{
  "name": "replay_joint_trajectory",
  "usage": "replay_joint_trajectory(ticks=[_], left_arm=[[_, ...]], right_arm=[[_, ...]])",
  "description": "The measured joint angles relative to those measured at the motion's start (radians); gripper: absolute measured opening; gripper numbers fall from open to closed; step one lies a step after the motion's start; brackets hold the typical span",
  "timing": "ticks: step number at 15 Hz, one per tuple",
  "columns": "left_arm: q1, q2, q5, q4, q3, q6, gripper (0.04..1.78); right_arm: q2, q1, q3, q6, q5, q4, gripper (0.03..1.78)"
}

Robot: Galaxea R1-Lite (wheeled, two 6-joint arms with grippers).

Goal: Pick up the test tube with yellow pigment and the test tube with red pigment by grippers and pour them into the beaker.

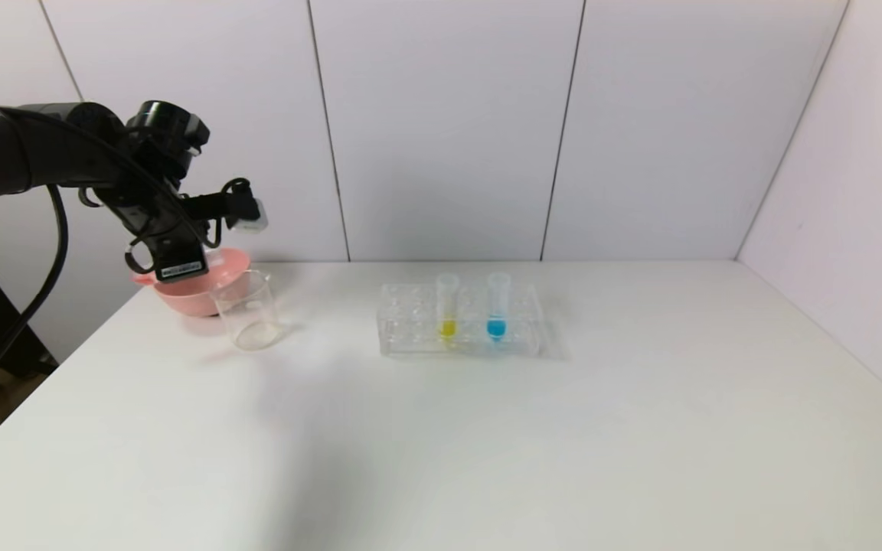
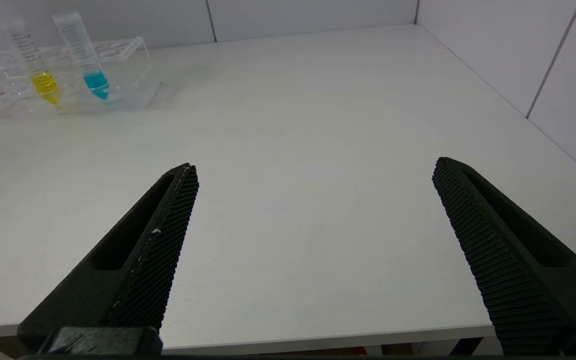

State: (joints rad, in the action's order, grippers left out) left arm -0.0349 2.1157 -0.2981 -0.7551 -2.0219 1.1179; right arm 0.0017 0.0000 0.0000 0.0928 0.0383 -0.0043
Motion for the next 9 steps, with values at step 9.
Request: replay_joint_trajectory(ticks=[9], left_arm=[[-0.04, 0.011, -0.173, -0.053, 0.0, 0.007, 0.42]], right_arm=[[0.0, 0.0, 0.0, 0.0, 0.0, 0.0, 1.71]])
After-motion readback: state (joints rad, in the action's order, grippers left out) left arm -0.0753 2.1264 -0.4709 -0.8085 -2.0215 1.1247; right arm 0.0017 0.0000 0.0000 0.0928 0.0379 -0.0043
